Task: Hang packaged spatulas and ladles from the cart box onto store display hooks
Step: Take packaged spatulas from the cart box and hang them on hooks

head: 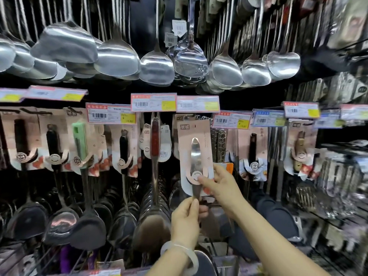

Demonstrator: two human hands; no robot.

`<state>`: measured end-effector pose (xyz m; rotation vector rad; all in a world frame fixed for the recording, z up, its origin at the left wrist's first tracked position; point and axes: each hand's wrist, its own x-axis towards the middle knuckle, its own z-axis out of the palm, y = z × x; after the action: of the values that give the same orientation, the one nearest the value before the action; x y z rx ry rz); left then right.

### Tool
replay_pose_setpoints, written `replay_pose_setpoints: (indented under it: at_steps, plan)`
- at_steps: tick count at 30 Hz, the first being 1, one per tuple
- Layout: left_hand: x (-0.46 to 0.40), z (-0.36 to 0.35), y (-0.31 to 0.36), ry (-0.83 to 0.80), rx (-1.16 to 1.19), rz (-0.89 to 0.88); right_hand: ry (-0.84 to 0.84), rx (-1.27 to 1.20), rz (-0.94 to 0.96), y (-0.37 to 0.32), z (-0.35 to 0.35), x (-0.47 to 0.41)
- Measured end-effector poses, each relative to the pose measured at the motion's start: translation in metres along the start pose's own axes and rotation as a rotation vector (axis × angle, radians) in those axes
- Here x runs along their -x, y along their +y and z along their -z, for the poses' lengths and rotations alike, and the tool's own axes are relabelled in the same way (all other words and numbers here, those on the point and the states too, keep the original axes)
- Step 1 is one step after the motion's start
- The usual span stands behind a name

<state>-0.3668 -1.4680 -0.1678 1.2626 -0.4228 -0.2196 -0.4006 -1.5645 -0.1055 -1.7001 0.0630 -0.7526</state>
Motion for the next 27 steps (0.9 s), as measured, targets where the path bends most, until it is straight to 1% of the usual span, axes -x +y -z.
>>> replay_pose_setpoints:
  at_steps: [5,10,14,18,21,23,25,27]
  plan:
    - [-0.012,0.0,0.02,-0.032,-0.021,-0.053,0.041,-0.018,0.039,-0.013,-0.004,-0.014]
    - [-0.025,0.001,0.027,-0.033,-0.025,-0.011,0.093,0.028,0.02,-0.015,-0.01,-0.027]
    - [-0.031,0.001,0.026,-0.05,0.006,0.018,0.126,0.011,-0.006,-0.014,-0.012,-0.035]
    - [-0.037,-0.003,0.024,-0.046,-0.01,0.034,0.143,-0.002,-0.043,-0.009,-0.014,-0.045]
    - [-0.044,-0.004,0.023,-0.04,-0.015,0.053,0.181,0.156,-0.052,-0.006,-0.019,-0.05]
    - [-0.049,-0.004,0.021,-0.045,-0.024,0.05,0.191,0.241,-0.027,-0.004,-0.019,-0.049]
    - [-0.055,-0.005,0.018,-0.06,-0.029,0.032,0.167,0.306,0.009,-0.001,-0.017,-0.043]
    - [-0.062,-0.005,0.015,-0.053,-0.021,-0.005,0.125,0.428,0.072,0.003,-0.014,-0.035]
